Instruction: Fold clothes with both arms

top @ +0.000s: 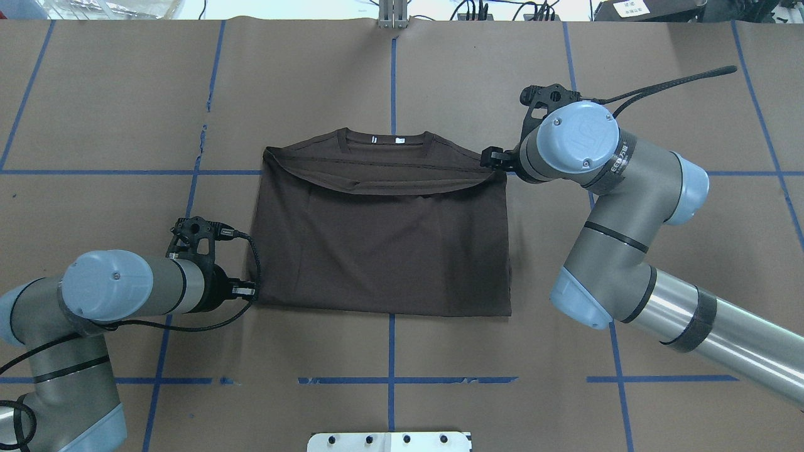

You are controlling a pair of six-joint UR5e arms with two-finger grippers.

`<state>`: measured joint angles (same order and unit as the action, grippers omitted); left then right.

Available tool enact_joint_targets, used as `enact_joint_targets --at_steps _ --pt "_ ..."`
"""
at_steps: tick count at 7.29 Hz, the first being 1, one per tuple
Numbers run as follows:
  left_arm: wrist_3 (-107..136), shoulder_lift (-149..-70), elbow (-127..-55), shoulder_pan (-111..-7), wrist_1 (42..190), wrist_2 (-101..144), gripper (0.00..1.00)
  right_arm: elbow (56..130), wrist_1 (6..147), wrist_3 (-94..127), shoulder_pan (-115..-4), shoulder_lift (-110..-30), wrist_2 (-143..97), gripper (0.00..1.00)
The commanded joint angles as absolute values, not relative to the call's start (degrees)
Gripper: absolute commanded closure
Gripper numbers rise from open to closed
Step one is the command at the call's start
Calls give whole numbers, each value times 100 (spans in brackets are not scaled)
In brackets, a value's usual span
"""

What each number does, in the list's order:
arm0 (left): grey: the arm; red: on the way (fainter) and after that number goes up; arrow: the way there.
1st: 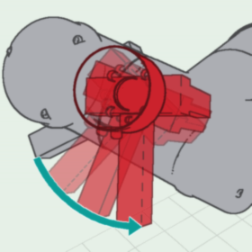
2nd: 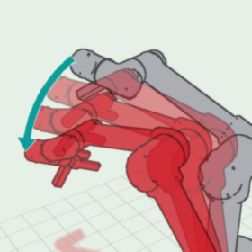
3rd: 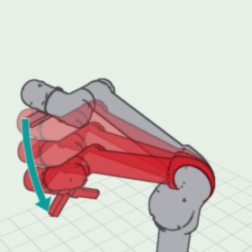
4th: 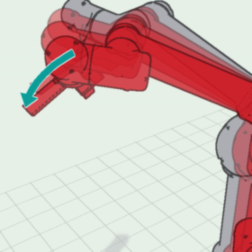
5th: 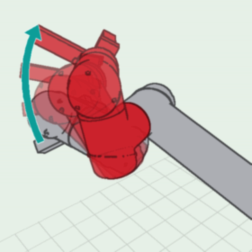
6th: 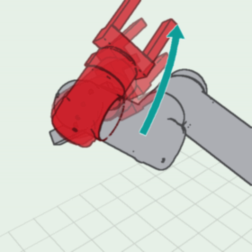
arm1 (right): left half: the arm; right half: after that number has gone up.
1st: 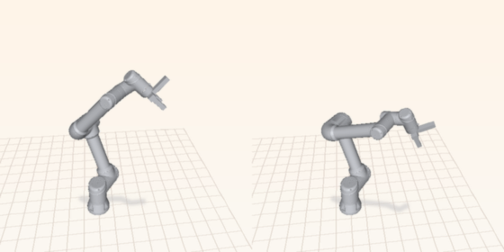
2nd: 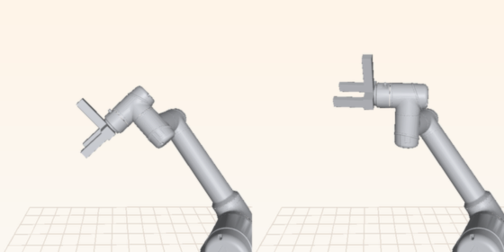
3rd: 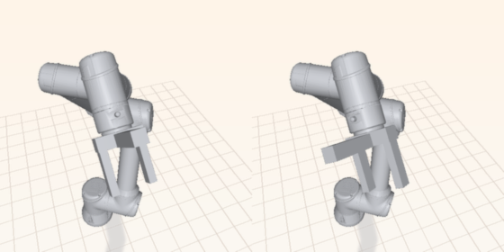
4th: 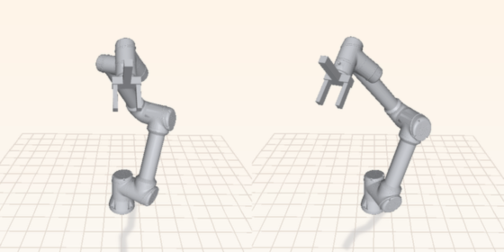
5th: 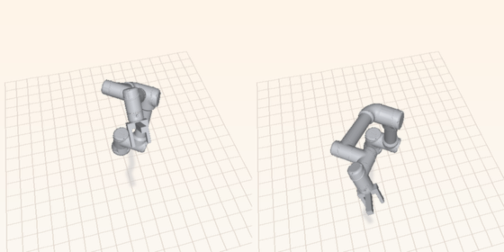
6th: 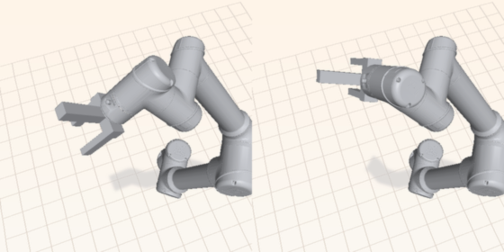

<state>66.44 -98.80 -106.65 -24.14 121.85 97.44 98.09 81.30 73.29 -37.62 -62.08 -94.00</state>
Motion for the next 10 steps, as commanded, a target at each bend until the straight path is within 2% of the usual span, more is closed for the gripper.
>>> enact_joint_targets --at_steps 1,4,5,7,9,10 --pt "6558 -9835 -10861 -2469 12138 9747 100 9800 8130 7339 -3762 -6214 -9361 0" --pt "5260 -9957 -10680 -3756 11857 9791 100 9791 8130 7339 -3753 -6205 -9360 0" --pt "4986 -10437 -10078 -4153 11856 9791 100 9791 8130 7339 -3753 -6205 -9360 0" --pt "4729 -12069 -8157 -4892 11935 9782 100 9809 8130 7339 -3762 -6214 -9360 0" --pt "4161 -12759 -6861 -5481 12275 9774 100 9826 8130 7356 -3762 -6205 -9308 0" --pt "4122 -13301 -5733 -5545 12905 9747 100 9844 8130 7356 -3770 -6205 -9290 0"
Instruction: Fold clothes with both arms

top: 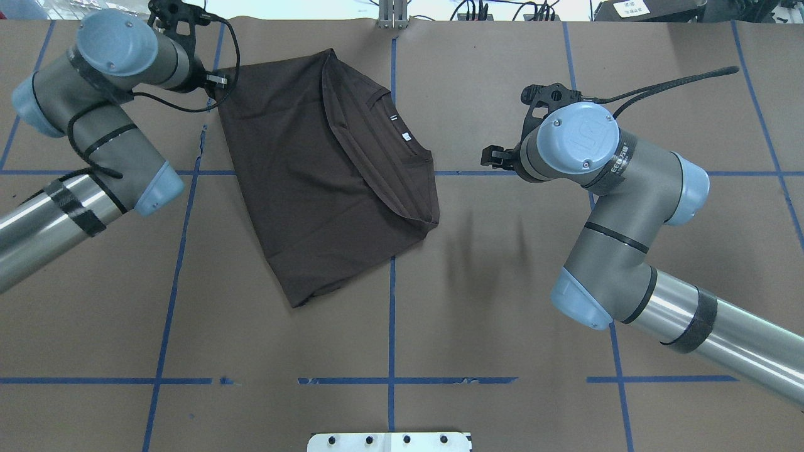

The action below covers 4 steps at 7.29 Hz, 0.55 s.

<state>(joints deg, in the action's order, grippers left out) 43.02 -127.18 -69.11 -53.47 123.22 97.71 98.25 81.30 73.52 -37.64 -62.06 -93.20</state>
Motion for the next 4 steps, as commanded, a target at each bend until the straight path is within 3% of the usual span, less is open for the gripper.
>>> enact_joint_targets --at_steps 1,2,4 --pt "4113 -13385 -5313 -5563 13390 9738 97 9861 8130 7356 -3753 -6205 -9290 0" --pt "3817 -13264 -5396 -5572 13447 9747 1 9879 8130 7356 -3727 -6162 -9290 0" --pt "3341 -12861 -6254 -5791 13377 10235 0 9757 8130 7748 -3499 -5760 -9281 0"
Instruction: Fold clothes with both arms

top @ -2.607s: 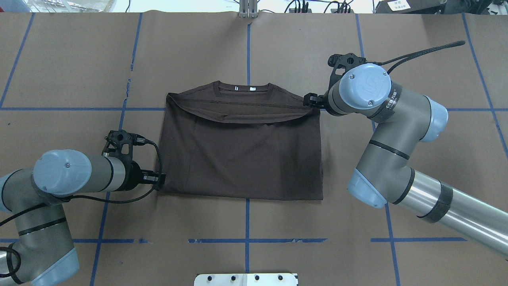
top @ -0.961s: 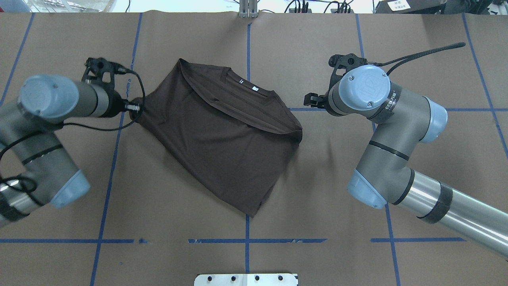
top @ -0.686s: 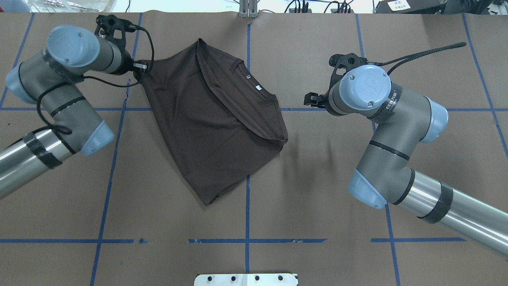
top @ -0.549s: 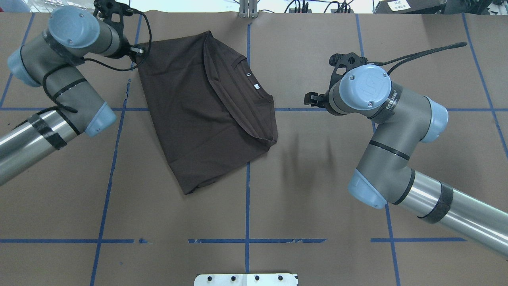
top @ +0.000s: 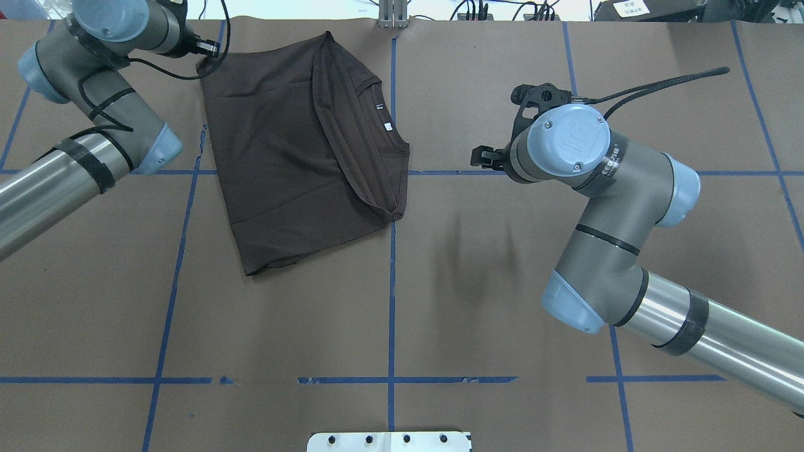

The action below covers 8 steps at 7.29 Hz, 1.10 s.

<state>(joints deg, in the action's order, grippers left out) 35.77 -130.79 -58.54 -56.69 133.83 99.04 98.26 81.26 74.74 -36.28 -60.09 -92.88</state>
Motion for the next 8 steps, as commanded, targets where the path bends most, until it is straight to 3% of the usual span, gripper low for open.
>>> enact_joint_targets --at_steps 1,2,3,5,8 --pt "3349 -12371 -6910 -5835 13386 10805 0 9425 8130 8178 -3385 -5348 -9264 17" --pt "3427 -11775 -7831 -5827 13360 10880 0 8822 8104 8826 -3314 -4770 -9124 39" --pt "3506 -11290 -8388 -5818 13368 11272 0 8233 7755 9059 -3235 -4346 -8958 48" --pt "3901 -11039 -8701 -5801 13377 11417 0 7229 7332 9299 -3129 -3773 -8738 55" --pt "3920 -11030 -8640 -5766 13368 11391 0 6463 7023 9028 -3120 -3508 -8579 57"
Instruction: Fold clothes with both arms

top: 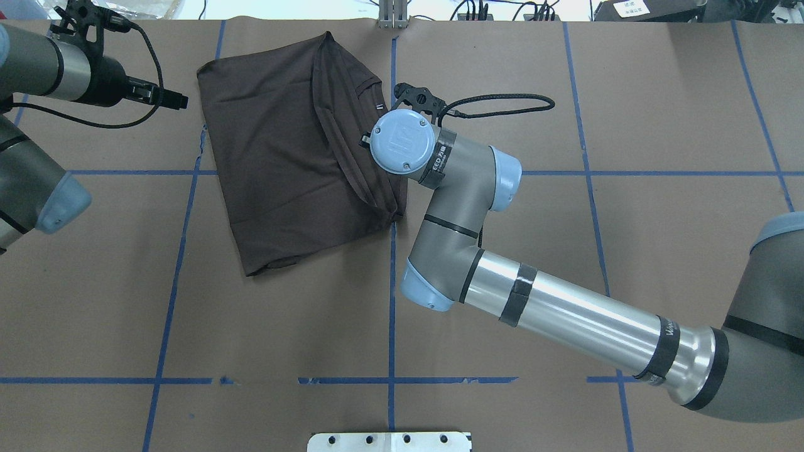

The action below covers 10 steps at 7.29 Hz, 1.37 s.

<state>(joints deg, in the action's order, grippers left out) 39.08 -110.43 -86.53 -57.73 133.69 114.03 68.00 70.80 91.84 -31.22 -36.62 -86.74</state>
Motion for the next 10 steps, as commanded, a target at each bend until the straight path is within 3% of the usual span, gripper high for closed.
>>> enact_joint_targets --at_steps 1,10 --pt "3920 -11030 -8631 -5766 13368 11382 0 6408 7022 8896 -3120 -3481 -8569 57" --pt "3911 -11030 -8534 -5757 13368 11382 0 6302 7066 8569 -3032 -3560 -8569 56"
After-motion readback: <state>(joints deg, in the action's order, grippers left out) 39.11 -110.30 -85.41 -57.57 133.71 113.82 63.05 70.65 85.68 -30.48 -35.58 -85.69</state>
